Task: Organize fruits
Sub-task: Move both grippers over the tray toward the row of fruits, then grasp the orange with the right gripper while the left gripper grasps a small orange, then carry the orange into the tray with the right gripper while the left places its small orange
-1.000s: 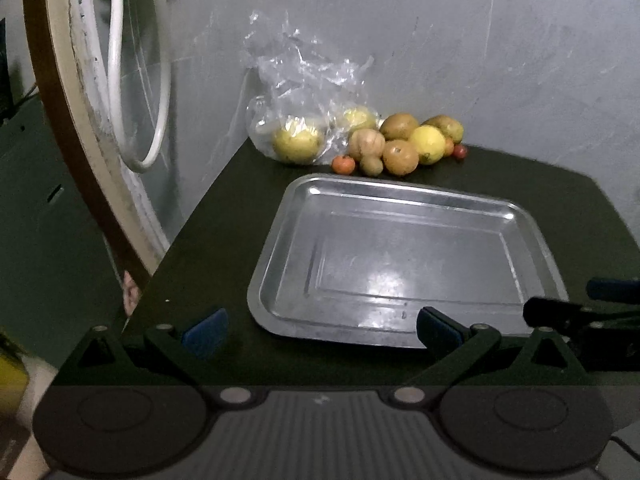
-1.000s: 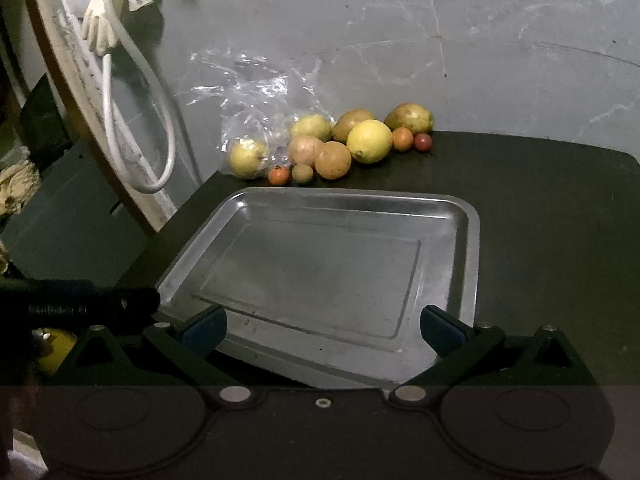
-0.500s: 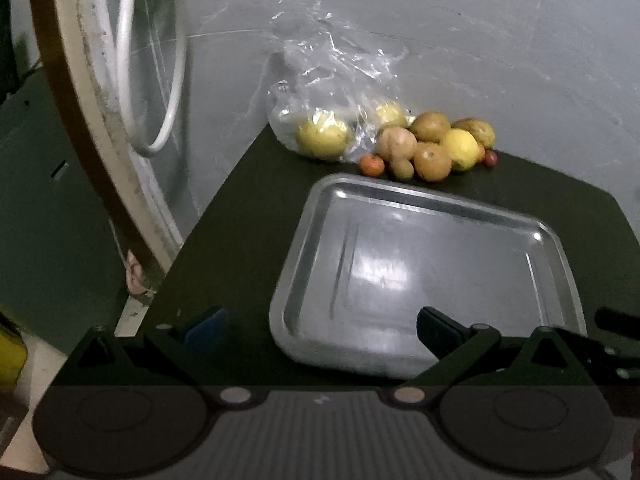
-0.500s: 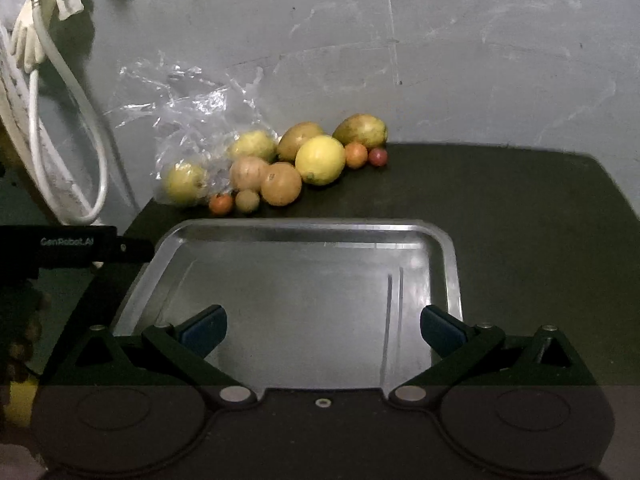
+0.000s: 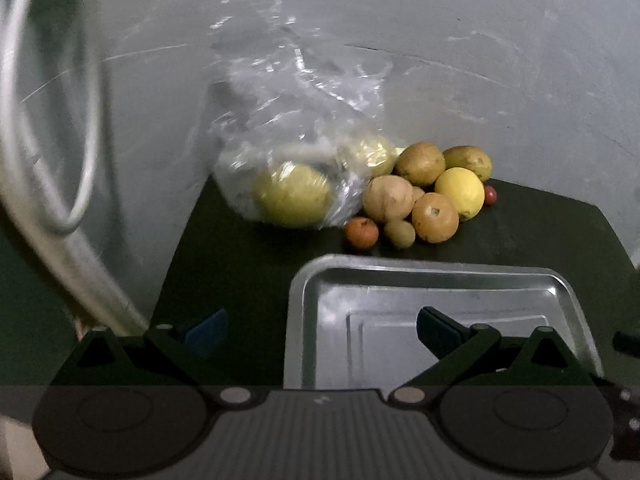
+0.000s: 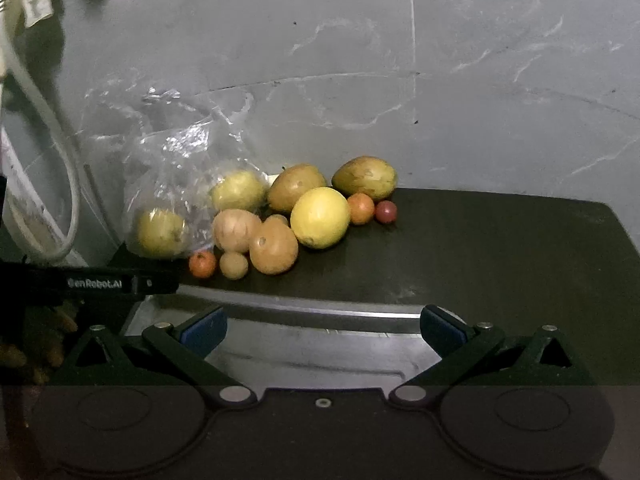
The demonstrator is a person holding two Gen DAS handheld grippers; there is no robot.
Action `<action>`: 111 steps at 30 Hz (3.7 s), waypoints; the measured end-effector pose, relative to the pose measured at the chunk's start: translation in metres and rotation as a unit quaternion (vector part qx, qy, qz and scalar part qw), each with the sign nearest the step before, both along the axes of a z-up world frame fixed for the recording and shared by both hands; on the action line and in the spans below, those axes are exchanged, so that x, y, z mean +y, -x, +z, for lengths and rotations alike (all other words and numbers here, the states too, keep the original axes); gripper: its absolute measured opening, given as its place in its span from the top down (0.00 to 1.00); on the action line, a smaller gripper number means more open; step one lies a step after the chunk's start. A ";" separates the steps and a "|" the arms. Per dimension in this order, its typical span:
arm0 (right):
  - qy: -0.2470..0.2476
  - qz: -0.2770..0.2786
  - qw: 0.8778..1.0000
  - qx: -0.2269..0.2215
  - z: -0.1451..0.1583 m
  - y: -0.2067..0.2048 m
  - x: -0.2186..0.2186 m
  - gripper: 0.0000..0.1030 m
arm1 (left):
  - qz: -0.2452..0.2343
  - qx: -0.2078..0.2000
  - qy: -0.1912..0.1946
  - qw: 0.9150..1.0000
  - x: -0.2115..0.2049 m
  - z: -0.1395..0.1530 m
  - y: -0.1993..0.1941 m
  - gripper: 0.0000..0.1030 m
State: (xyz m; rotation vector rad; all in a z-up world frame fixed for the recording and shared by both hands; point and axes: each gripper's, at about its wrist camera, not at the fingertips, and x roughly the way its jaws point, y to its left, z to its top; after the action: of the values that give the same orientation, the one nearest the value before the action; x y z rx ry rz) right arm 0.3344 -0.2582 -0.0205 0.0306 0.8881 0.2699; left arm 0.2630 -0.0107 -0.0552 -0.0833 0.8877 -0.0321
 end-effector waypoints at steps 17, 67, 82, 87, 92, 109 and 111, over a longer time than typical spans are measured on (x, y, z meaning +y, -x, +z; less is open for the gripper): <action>-0.067 -0.023 0.996 0.057 -0.027 -0.071 0.041 0.15 | -0.016 0.018 0.020 0.999 0.006 -0.027 -0.077 0.01; -0.093 -0.067 0.991 0.063 -0.034 -0.065 0.047 0.57 | -0.018 0.044 0.114 0.992 -0.001 -0.042 -0.108 0.70; -0.095 -0.019 0.993 0.060 -0.010 -0.006 0.049 0.57 | -0.015 0.020 0.101 0.995 -0.002 -0.023 -0.084 0.71; -0.085 0.025 0.994 0.065 -0.008 0.019 0.052 0.57 | -0.014 0.011 0.095 0.995 -0.004 -0.015 -0.071 0.71; -0.082 0.067 0.991 0.076 -0.008 0.038 0.054 0.57 | -0.007 0.009 0.084 0.996 -0.006 -0.010 -0.053 0.71; -0.019 0.196 0.975 0.102 -0.018 0.087 0.086 0.57 | 0.017 0.020 0.077 0.997 -0.006 -0.007 0.017 0.71; -0.015 0.203 0.974 0.101 -0.018 0.089 0.088 0.57 | 0.019 0.024 0.077 0.997 -0.005 -0.007 0.024 0.71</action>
State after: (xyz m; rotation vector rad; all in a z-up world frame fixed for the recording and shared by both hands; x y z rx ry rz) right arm 0.2450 -0.1702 -0.0384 -0.0992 1.0904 0.6705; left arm 0.2394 -0.0153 -0.0622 -0.2462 0.9309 -0.0625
